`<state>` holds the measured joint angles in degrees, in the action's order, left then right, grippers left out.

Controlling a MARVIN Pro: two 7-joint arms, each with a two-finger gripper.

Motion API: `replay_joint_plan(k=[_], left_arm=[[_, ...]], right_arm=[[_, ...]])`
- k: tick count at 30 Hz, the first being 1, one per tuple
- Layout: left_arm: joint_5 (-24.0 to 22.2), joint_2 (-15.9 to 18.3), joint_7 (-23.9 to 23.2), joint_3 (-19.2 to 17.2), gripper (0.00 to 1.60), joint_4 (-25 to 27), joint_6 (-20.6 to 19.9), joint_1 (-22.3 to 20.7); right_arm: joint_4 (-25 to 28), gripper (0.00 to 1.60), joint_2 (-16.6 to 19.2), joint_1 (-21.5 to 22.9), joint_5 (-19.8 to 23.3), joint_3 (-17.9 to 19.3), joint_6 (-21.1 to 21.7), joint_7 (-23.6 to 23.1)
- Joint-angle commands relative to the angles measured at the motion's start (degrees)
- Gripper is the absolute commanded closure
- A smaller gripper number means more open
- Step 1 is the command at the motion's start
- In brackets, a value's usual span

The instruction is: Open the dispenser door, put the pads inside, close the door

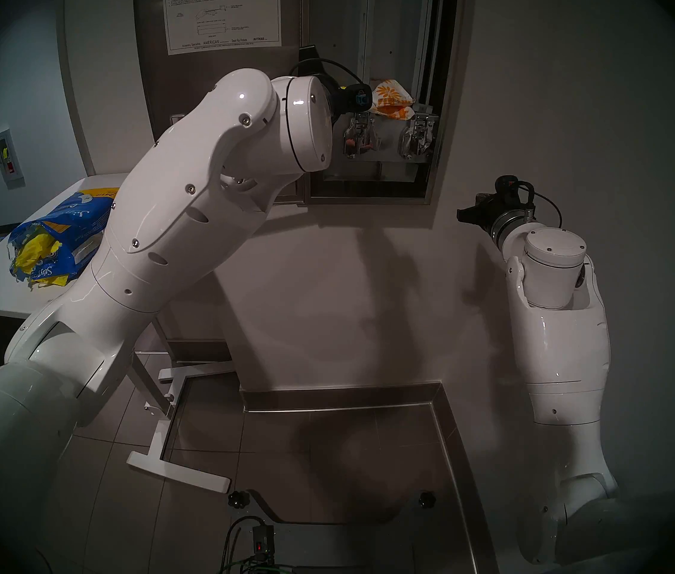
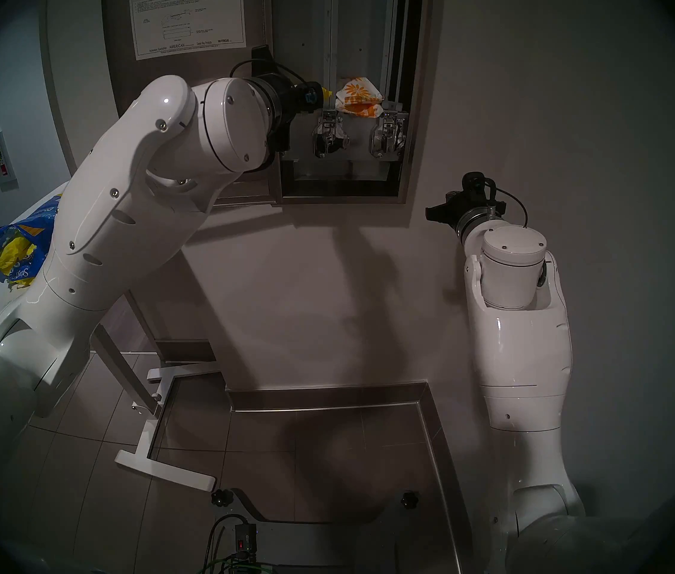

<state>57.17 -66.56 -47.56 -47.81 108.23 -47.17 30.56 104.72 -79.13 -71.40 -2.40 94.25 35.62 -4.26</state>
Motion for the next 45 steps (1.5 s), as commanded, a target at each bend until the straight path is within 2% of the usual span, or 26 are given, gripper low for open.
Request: replay_joint_plan(k=[1,8,18,33,45], left_arm=[[1.28,0.34,0.45,-0.72,1.60,-0.31,0.38,-2.46],[1.74,0.11,0.95,-0.53,1.60,-2.22,1.45,-2.58],[2.22,-2.78,3.05,0.14,1.60,-7.78,3.81,-4.01],[2.69,-6.00,4.63,0.58,1.60,-12.75,5.66,-4.94],[3.24,-6.97,6.18,0.09,1.60,-17.39,7.61,-5.70]], right_arm=[[0.84,1.09,0.01,0.49,0.02,0.02,-0.19,0.02],[0.85,1.09,0.01,0.48,0.03,0.01,-0.19,0.03],[0.84,1.09,0.03,0.48,0.05,0.00,-0.19,0.04],[0.85,1.09,0.04,0.48,0.06,0.00,-0.18,0.05],[0.84,1.09,0.05,0.48,0.08,-0.01,-0.18,0.06]])
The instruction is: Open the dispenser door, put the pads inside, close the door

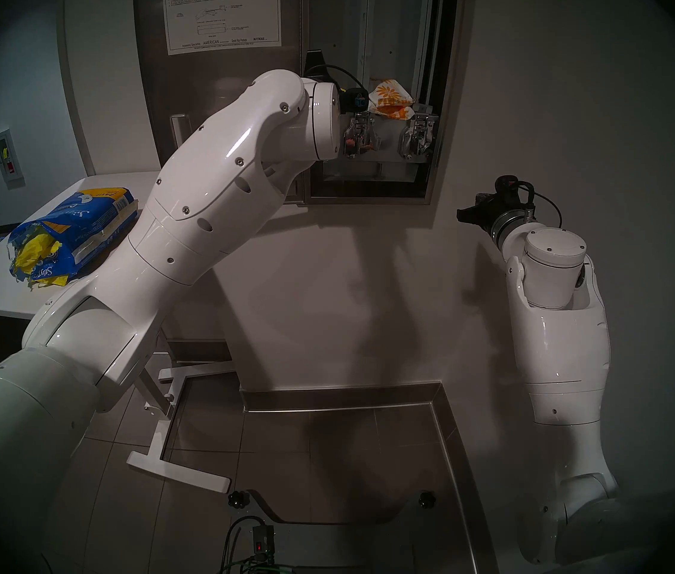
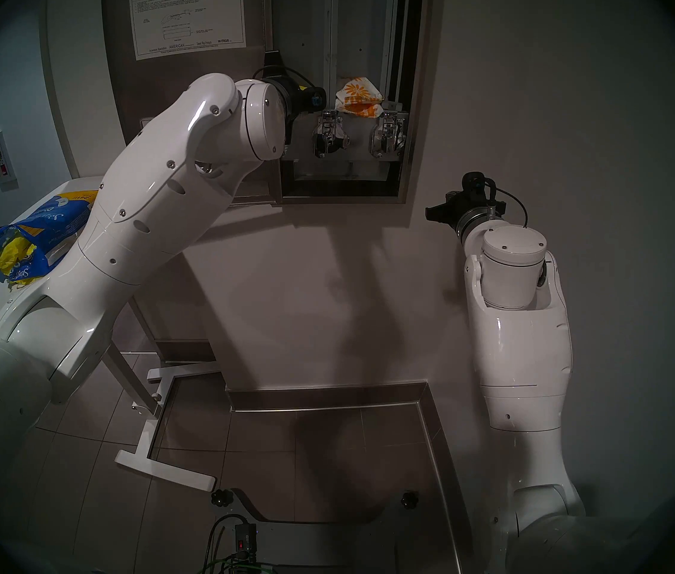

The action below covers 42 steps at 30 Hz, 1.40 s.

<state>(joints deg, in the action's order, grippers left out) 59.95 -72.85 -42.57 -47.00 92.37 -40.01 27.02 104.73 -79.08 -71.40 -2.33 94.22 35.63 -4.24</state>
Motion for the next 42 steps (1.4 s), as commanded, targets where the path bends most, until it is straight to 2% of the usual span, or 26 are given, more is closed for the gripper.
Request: replay_joint_plan(k=[1,12,42], left_arm=[[0.45,-0.75,1.30,-0.77,1.60,-1.72,0.60,-2.13],[0.24,-2.58,2.43,-0.73,1.60,-3.68,1.57,-1.82],[-0.57,-4.57,6.15,-1.56,1.60,-9.20,5.35,-0.62]], right_arm=[[0.84,1.09,0.00,0.48,0.01,0.02,-0.19,0.04],[0.84,1.09,0.01,0.48,0.02,0.01,-0.19,0.05],[0.85,1.09,0.02,0.48,0.04,0.01,-0.18,0.07]])
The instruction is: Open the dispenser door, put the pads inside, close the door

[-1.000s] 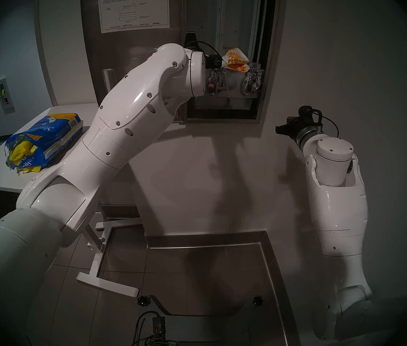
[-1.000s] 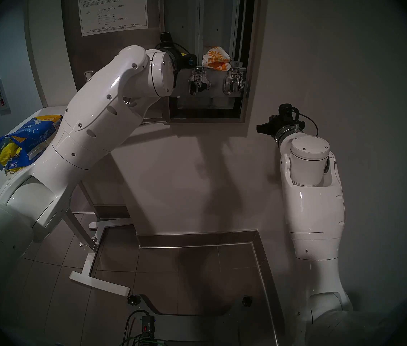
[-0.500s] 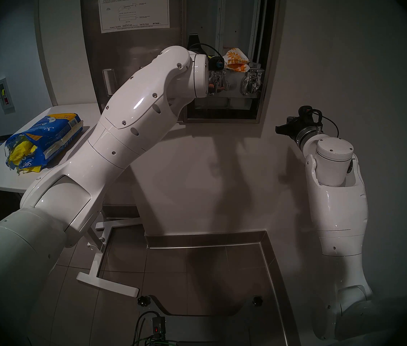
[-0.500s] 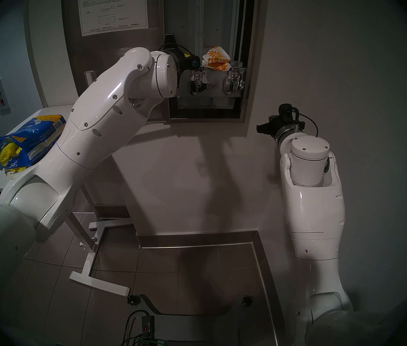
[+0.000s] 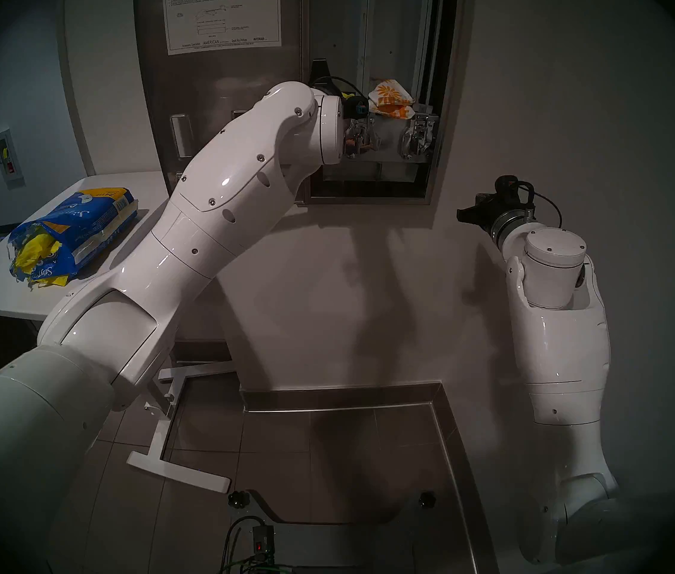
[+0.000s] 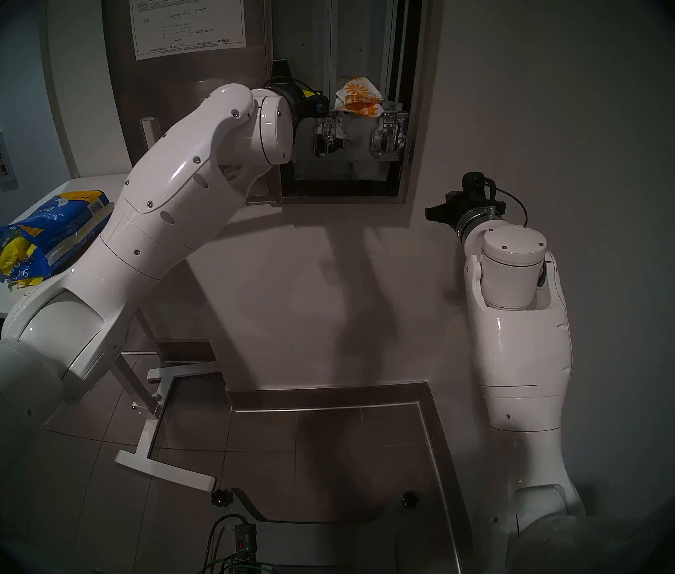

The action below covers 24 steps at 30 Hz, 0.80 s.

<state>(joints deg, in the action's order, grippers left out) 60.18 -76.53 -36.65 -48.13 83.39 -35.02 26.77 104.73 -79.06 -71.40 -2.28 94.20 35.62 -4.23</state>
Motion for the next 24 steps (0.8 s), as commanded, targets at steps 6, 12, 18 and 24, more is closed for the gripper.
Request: replay_joint_plan(k=[6,12,18,24], left_arm=[[-1.53,-1.39,0.05,-0.55,1.60,0.02,0.80,0.09],[-2.77,-1.32,-1.01,-0.71,1.60,1.85,1.11,0.96],[-2.94,-1.37,-2.05,-0.73,0.97,3.37,0.62,1.69],[-1.80,-0.76,-2.55,-0.71,0.89,3.88,-0.62,1.94]], right_arm=[[0.85,1.09,0.00,0.48,0.00,0.02,-0.18,0.06],[0.84,1.09,0.01,0.48,0.01,0.02,-0.18,0.06],[0.85,1.09,0.01,0.48,0.01,0.02,-0.18,0.07],[0.85,1.09,0.01,0.47,0.02,0.01,-0.18,0.08]])
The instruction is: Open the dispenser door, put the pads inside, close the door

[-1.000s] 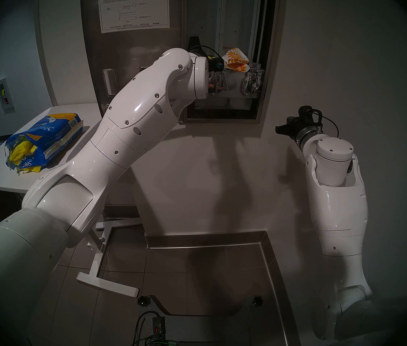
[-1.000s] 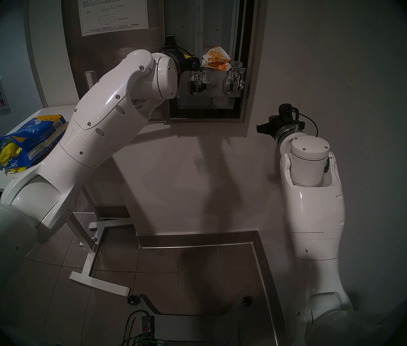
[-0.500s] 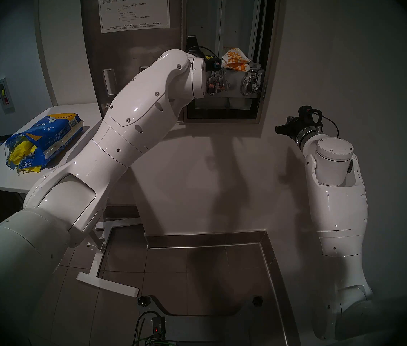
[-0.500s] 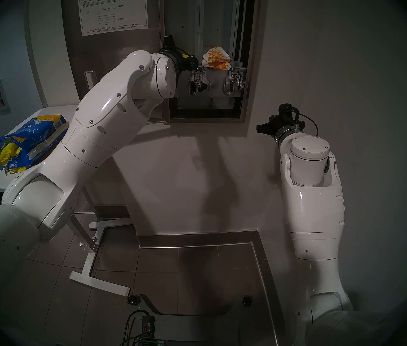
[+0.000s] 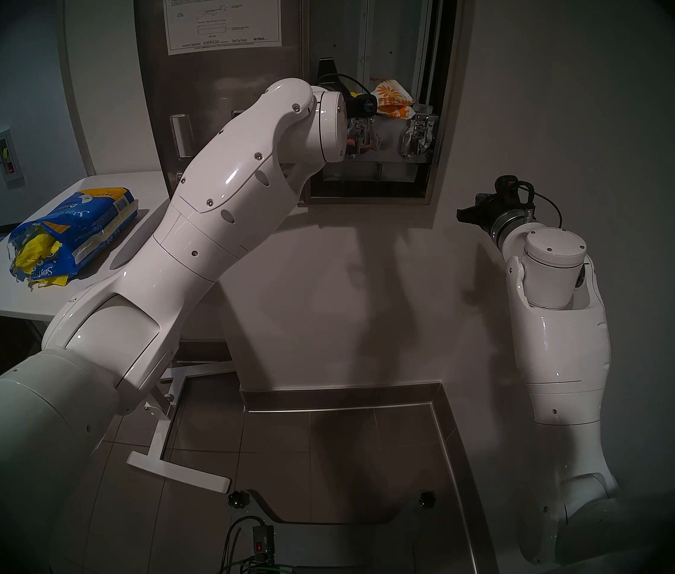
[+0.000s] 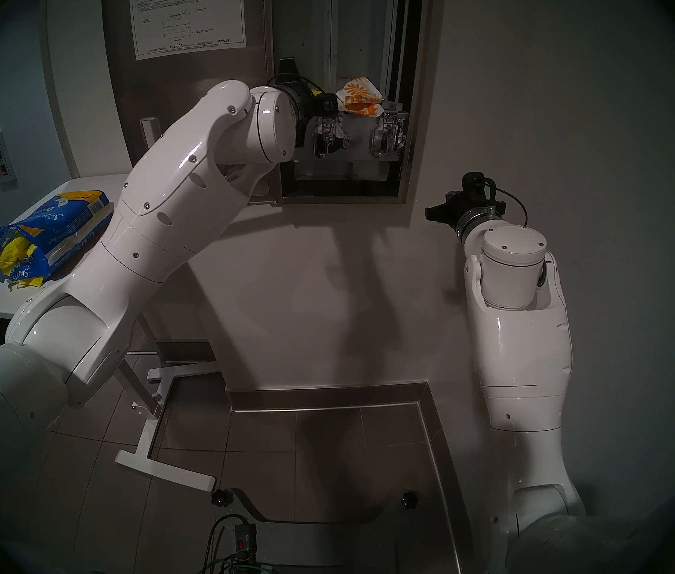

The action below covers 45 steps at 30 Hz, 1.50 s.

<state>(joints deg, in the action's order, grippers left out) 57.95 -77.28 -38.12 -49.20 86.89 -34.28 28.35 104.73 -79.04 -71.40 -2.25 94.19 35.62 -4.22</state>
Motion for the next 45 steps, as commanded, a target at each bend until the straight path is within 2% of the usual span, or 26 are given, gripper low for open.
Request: replay_joint_plan(k=[1,5,7,8,9,10,11,26,45], left_arm=[[0.38,0.36,-1.19,0.19,0.95,0.59,-1.31,0.43],[0.35,0.62,-1.24,0.07,0.98,0.77,-1.33,0.48],[0.35,0.95,-1.38,-0.03,1.10,1.04,-1.45,0.53],[0.37,1.08,-1.46,-0.03,1.24,1.18,-1.54,0.55],[0.42,1.26,-1.52,-0.04,1.25,1.35,-1.65,0.59],[0.44,1.45,-1.59,-0.04,1.56,1.51,-1.71,0.60],[0.44,1.60,-1.66,-0.05,1.60,1.63,-1.75,0.61],[1.02,2.40,-1.31,-0.94,1.60,1.35,-1.82,0.48],[-0.20,0.89,0.78,-1.18,1.60,-2.49,2.04,-0.76]], right_arm=[[0.85,1.09,-0.01,0.47,-0.01,0.02,-0.18,0.07],[0.85,1.09,-0.01,0.47,-0.01,0.02,-0.18,0.07],[0.85,1.09,0.00,0.47,-0.01,0.02,-0.18,0.07],[0.85,1.09,0.00,0.47,-0.01,0.02,-0.18,0.07],[0.85,1.09,0.00,0.48,-0.01,0.02,-0.18,0.07],[0.85,1.09,0.00,0.48,-0.01,0.02,-0.18,0.07],[0.85,1.09,0.00,0.48,-0.01,0.02,-0.18,0.07],[0.85,1.09,0.00,0.48,0.00,0.02,-0.18,0.07],[0.85,1.09,0.01,0.47,0.01,0.02,-0.18,0.08]])
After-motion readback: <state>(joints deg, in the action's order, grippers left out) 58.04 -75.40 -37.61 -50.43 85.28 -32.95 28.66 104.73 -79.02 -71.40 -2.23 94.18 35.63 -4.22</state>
